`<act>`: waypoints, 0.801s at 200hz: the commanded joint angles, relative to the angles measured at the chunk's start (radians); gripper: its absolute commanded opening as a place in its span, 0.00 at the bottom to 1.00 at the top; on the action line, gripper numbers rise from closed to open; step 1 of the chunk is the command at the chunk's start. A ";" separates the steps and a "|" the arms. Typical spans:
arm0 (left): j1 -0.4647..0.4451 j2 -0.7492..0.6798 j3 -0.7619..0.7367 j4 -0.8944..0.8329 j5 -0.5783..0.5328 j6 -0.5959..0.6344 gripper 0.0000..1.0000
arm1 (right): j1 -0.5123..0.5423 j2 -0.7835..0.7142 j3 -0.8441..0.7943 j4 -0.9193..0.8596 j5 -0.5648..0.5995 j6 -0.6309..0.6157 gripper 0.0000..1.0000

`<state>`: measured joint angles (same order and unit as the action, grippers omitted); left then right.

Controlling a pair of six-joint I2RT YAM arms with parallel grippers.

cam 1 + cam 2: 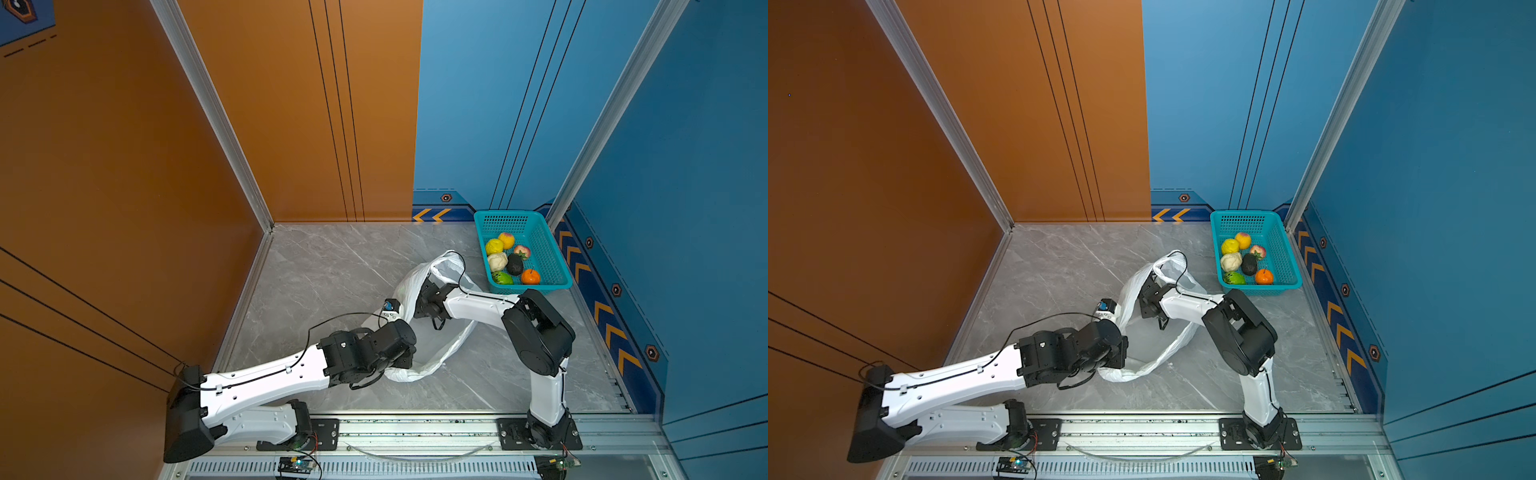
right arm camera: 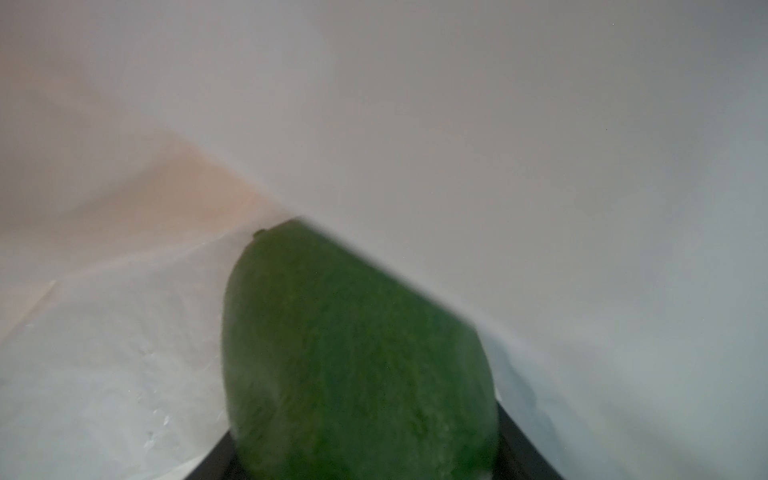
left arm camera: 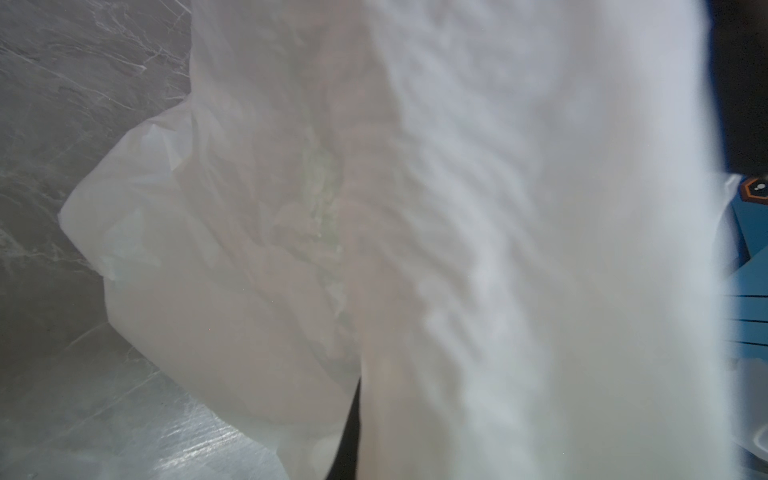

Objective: Untie the knot of the plastic bag and take out the fruit
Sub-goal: 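Lower the right gripper into the bag and close on the green fruit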

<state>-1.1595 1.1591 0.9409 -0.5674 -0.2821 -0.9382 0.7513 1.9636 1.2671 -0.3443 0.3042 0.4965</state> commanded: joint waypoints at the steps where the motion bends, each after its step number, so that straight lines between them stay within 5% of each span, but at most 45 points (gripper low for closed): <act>1: 0.004 0.008 -0.011 0.003 0.011 0.021 0.00 | -0.007 -0.048 -0.008 -0.003 -0.033 -0.007 0.54; 160: 0.016 -0.046 -0.040 0.003 -0.126 -0.019 0.00 | 0.130 -0.348 -0.223 -0.069 -0.247 0.127 0.50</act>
<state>-1.1522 1.1473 0.9157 -0.5648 -0.3576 -0.9436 0.8486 1.6585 1.0676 -0.3668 0.0937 0.5751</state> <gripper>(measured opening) 0.045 0.609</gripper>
